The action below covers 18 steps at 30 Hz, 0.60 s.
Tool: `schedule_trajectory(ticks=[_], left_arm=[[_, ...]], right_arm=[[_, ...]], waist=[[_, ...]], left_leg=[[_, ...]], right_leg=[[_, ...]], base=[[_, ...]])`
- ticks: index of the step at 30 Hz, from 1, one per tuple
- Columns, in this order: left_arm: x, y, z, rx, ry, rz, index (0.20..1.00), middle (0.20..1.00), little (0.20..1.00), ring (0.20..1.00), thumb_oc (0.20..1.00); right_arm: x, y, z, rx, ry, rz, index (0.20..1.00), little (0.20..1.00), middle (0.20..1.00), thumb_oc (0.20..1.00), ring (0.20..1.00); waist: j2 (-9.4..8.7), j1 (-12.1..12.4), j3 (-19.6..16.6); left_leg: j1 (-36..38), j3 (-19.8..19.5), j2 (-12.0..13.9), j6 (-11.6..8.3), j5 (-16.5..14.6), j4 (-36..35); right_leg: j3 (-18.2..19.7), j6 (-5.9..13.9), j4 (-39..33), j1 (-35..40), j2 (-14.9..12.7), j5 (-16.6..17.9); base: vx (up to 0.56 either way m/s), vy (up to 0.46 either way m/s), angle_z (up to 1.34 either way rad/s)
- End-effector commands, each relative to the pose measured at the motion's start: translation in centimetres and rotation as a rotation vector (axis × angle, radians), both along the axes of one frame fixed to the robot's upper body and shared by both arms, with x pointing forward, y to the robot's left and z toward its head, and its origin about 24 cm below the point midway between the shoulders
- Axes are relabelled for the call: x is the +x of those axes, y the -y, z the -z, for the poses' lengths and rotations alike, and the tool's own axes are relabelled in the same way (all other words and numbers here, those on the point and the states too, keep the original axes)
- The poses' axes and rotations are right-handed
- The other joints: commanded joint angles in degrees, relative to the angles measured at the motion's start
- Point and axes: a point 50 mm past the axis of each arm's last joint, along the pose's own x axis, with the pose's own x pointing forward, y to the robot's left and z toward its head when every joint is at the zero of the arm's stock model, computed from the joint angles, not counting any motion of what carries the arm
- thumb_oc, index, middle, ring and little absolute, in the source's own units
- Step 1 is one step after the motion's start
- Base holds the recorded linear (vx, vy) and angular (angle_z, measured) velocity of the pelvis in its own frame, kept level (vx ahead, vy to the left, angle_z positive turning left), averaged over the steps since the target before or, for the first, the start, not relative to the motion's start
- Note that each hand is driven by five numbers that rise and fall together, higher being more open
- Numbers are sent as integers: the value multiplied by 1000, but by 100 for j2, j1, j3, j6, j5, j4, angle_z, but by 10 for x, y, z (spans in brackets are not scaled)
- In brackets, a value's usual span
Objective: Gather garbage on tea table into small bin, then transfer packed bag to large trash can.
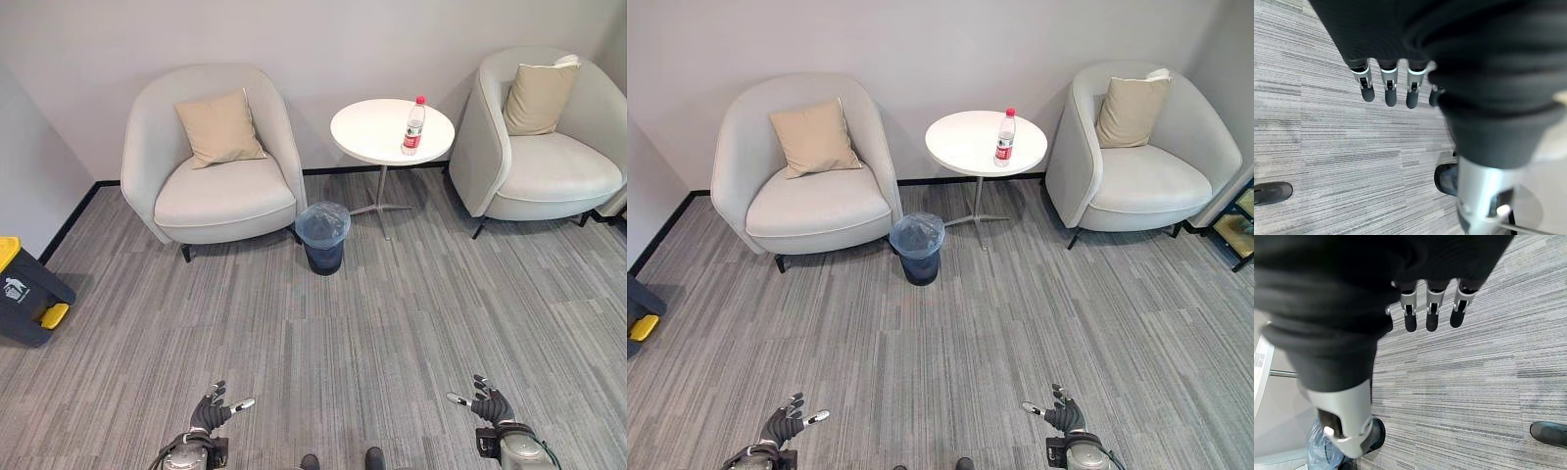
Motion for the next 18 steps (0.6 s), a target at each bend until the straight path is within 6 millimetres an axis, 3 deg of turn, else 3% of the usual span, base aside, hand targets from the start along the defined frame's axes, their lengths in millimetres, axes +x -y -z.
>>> schedule_trajectory(ticks=[1, 18], left_arm=[[17, -9, -12, 9, 90, -31, 1000, 1000, 1000, 1000, 1000], [22, -16, -22, 28, 139, -38, 1000, 1000, 1000, 1000, 1000]], right_arm=[[14, 1, -7, 5, 73, 24, 1000, 1000, 1000, 1000, 1000], [20, 8, -12, -11, 85, 64, 1000, 1000, 1000, 1000, 1000]], waist=[[-261, -28, -136], [-341, 40, 51]], left_leg=[[-279, -6, 86, -241, -626, 401], [-832, 35, -124, -76, -977, 1187]], right_leg=[[-10, 589, 159, 67, -568, -626], [179, 735, 581, -365, -758, -629]], base=[[0, 0, 0], [-4, 51, -4]])
